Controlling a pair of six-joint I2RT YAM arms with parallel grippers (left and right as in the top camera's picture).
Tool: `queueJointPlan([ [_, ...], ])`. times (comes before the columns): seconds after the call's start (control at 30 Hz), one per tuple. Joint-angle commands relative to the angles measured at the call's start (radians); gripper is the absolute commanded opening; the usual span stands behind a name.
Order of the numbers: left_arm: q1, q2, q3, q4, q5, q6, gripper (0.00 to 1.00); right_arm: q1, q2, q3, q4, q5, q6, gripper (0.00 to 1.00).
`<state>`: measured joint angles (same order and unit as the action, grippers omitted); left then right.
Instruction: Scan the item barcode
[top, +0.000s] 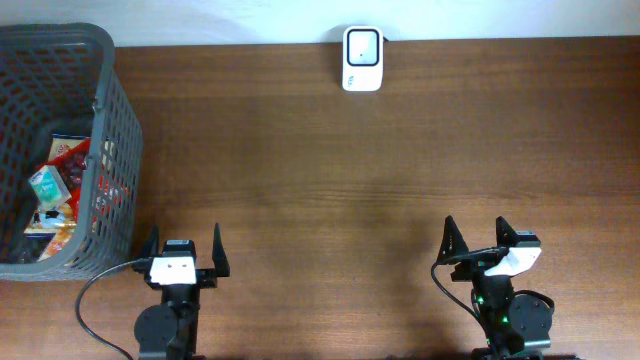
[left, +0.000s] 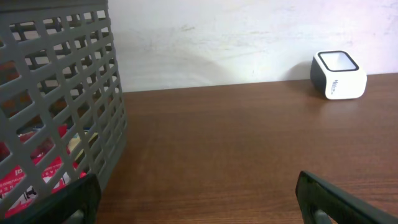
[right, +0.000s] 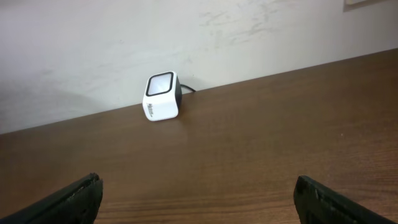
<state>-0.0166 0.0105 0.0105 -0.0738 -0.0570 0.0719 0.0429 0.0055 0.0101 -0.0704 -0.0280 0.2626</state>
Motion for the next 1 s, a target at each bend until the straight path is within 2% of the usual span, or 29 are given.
queueJointPlan([
  [0.0,-0.005,0.003,-0.001,-0.006,-0.017,0.019,0.99,0.005,0.002,-0.005,-0.005,-0.017,0.008,0.98],
  [0.3,-0.005,0.003,-0.001,-0.005,-0.002,0.019,0.99,0.005,0.002,-0.005,-0.005,-0.017,0.008,0.98],
  [0.4,-0.005,0.003,-0.001,0.041,0.35,0.019,0.99,0.005,0.002,-0.005,-0.004,-0.017,0.008,0.98],
  [0.47,-0.005,0.003,-0.001,0.126,0.552,0.019,0.99,0.005,0.002,-0.005,-0.005,-0.017,0.008,0.99],
  [0.53,-0.005,0.003,-0.001,0.225,0.656,0.019,0.99,0.005,0.002,-0.005,-0.005,-0.017,0.008,0.99],
  [0.67,-0.005,0.003,-0.001,0.473,0.669,0.019,0.99,0.005,0.002,-0.005,-0.005,-0.017,0.008,0.99],
  [0.73,-0.005,0.003,-0.001,0.533,0.711,0.019,0.99,0.005,0.002,-0.005,-0.005,-0.017,0.008,0.99],
  [0.87,-0.005,0.003,0.008,0.549,0.734,0.019,0.99,0.005,0.002,-0.005,-0.005,-0.017,0.008,0.98],
  [0.97,-0.005,0.003,0.042,0.549,0.679,0.02,0.99,0.005,0.002,-0.005,-0.005,-0.017,0.008,0.99],
])
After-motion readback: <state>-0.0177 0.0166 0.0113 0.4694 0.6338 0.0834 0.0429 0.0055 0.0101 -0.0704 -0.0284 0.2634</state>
